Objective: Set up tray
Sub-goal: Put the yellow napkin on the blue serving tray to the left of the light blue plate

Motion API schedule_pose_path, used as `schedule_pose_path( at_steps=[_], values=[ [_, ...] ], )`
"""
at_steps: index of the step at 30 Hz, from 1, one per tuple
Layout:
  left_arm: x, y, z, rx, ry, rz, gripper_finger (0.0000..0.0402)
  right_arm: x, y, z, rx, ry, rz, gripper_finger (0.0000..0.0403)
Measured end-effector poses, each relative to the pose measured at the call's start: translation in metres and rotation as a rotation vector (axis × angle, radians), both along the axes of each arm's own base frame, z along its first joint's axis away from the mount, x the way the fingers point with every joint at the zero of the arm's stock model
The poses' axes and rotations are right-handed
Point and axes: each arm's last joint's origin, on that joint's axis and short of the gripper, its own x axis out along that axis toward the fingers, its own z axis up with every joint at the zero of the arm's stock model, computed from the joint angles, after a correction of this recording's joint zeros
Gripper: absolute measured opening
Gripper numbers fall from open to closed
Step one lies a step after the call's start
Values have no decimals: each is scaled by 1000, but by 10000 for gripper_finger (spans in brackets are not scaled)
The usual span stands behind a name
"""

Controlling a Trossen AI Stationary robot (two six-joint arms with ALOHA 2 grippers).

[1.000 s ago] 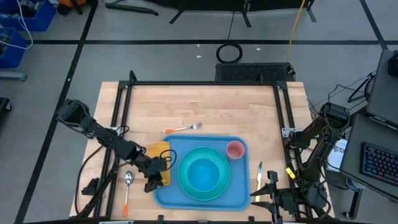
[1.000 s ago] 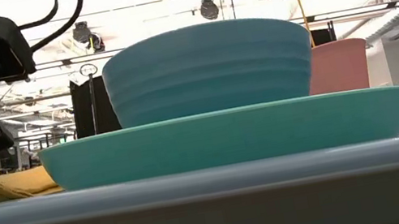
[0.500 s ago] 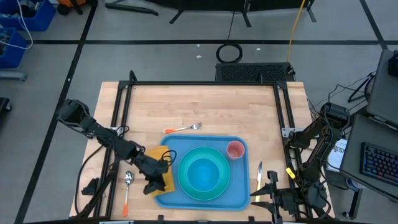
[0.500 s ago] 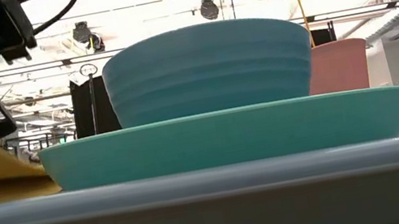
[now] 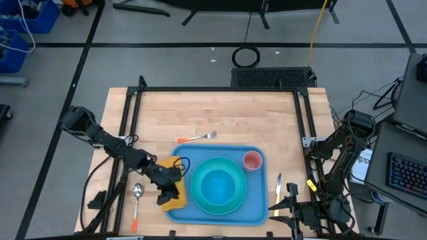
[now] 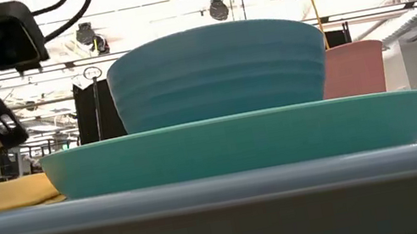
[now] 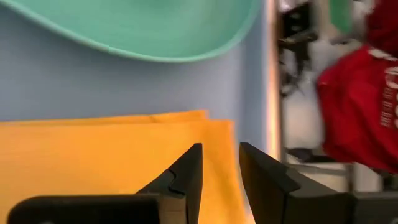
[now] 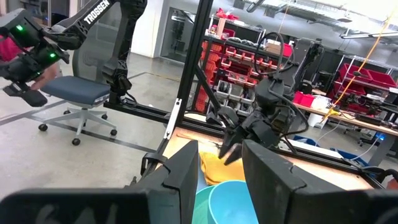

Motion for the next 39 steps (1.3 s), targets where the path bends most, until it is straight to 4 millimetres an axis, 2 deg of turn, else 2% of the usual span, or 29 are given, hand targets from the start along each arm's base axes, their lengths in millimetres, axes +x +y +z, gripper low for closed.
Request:
schedule_pose_path(
  at_steps=[6,12,15,22,39],
  values=[
    [-9,11,-13,246,73,88,94,0,0,0,-2,0,0,114],
    [-9,11,-13,286,52,73,10,1,-1,0,-8,0,-5,114],
    [-8,10,-12,274,39,63,10,3,-2,-1,-12,5,-14,114],
    [-17,16,-18,316,173,107,3,9,-5,-6,3,33,-32,114],
    [-8,28,-18,316,139,86,5,9,-5,-6,3,34,-35,114]
  ],
)
